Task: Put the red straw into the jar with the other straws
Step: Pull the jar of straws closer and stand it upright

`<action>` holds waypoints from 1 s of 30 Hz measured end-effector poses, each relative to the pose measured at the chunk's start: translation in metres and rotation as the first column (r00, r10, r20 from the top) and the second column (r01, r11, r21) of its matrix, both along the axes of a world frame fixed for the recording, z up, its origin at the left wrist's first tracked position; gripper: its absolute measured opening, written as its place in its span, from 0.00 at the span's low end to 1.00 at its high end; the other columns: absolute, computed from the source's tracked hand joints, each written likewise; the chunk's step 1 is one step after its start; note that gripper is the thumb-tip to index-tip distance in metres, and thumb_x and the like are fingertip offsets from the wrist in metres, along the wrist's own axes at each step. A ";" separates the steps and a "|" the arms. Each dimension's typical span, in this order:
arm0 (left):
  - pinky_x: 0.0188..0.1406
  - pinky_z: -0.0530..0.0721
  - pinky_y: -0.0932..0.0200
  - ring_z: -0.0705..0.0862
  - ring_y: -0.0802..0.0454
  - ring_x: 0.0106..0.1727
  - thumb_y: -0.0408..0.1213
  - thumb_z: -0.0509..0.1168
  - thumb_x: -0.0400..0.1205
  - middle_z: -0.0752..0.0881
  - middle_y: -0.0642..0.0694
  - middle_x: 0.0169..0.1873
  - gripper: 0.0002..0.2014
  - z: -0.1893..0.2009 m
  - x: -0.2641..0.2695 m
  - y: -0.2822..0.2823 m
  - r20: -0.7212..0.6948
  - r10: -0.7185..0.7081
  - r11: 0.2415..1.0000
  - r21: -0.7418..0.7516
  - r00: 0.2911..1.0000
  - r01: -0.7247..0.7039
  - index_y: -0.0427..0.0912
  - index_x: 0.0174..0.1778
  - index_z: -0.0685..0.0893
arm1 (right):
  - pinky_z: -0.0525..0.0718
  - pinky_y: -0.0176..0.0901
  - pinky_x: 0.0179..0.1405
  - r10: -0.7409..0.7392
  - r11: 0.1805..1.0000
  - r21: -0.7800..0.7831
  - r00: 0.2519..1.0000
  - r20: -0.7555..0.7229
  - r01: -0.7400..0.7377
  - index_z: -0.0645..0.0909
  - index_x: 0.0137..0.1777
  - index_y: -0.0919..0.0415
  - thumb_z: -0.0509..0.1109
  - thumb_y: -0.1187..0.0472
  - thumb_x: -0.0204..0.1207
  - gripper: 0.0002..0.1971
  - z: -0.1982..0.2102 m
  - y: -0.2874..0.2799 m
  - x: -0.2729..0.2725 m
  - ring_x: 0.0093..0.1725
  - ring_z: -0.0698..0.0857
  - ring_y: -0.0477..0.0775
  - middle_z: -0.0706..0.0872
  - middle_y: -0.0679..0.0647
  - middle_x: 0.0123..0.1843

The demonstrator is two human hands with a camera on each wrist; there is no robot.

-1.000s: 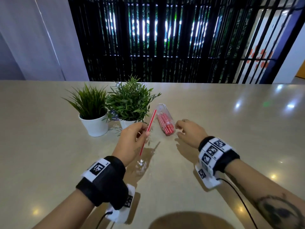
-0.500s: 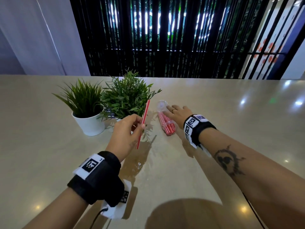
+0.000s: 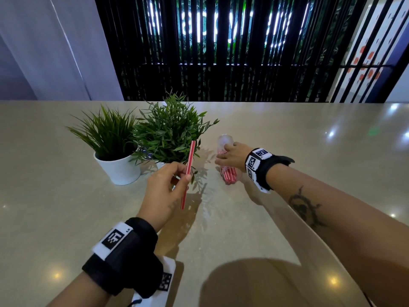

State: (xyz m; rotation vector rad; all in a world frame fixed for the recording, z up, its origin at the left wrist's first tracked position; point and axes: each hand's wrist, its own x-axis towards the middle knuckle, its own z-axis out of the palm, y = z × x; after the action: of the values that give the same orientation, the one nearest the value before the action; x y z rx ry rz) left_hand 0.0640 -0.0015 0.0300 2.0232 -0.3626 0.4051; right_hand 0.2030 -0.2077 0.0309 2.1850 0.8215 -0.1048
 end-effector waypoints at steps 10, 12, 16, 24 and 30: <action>0.43 0.86 0.36 0.81 0.49 0.41 0.36 0.63 0.78 0.80 0.56 0.35 0.11 0.002 -0.004 -0.001 0.033 -0.005 1.000 -0.007 0.999 0.005 0.58 0.35 0.76 | 0.78 0.60 0.63 -0.075 0.898 0.417 0.982 -0.174 0.142 0.61 0.75 0.55 0.77 0.61 0.62 0.41 -0.004 -0.005 -0.018 0.77 0.64 0.60 0.66 0.58 0.79; 0.43 0.86 0.36 0.81 0.48 0.40 0.36 0.63 0.78 0.80 0.56 0.35 0.11 0.003 -0.006 -0.002 0.042 -0.007 1.000 -0.006 0.999 0.008 0.58 0.35 0.76 | 0.78 0.59 0.63 -0.046 0.843 0.522 0.986 -0.163 0.126 0.62 0.74 0.54 0.76 0.58 0.62 0.40 -0.002 -0.005 -0.022 0.74 0.67 0.61 0.70 0.58 0.76; 0.43 0.85 0.35 0.82 0.45 0.41 0.36 0.63 0.78 0.81 0.52 0.36 0.08 0.005 -0.008 -0.002 0.029 -0.011 0.999 -0.038 1.000 0.013 0.54 0.36 0.78 | 0.75 0.54 0.63 -0.031 0.605 0.776 0.979 -0.199 0.177 0.66 0.72 0.58 0.78 0.50 0.59 0.41 0.012 -0.007 -0.031 0.65 0.74 0.61 0.76 0.61 0.68; 0.47 0.85 0.35 0.82 0.45 0.41 0.35 0.62 0.79 0.80 0.52 0.34 0.10 0.029 -0.008 -0.002 0.029 -0.037 0.989 -0.143 0.999 0.040 0.55 0.35 0.77 | 0.78 0.50 0.59 0.068 0.186 0.934 0.944 -0.323 0.306 0.71 0.64 0.62 0.76 0.50 0.58 0.34 0.045 -0.005 -0.052 0.56 0.79 0.58 0.81 0.59 0.58; 0.43 0.87 0.40 0.82 0.45 0.40 0.33 0.62 0.79 0.80 0.51 0.33 0.08 0.038 -0.014 -0.003 0.063 -0.046 0.983 -0.175 0.997 0.056 0.51 0.36 0.78 | 0.78 0.54 0.63 0.200 -0.172 0.874 0.884 -0.422 0.455 0.71 0.62 0.44 0.67 0.40 0.54 0.32 0.073 -0.005 -0.077 0.57 0.81 0.53 0.82 0.51 0.57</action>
State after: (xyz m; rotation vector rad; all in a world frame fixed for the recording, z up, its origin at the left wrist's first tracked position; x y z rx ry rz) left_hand 0.0499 -0.0044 0.0678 1.8288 -0.4001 0.4496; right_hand 0.1262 -0.2122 0.1038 4.0273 1.0568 -0.0336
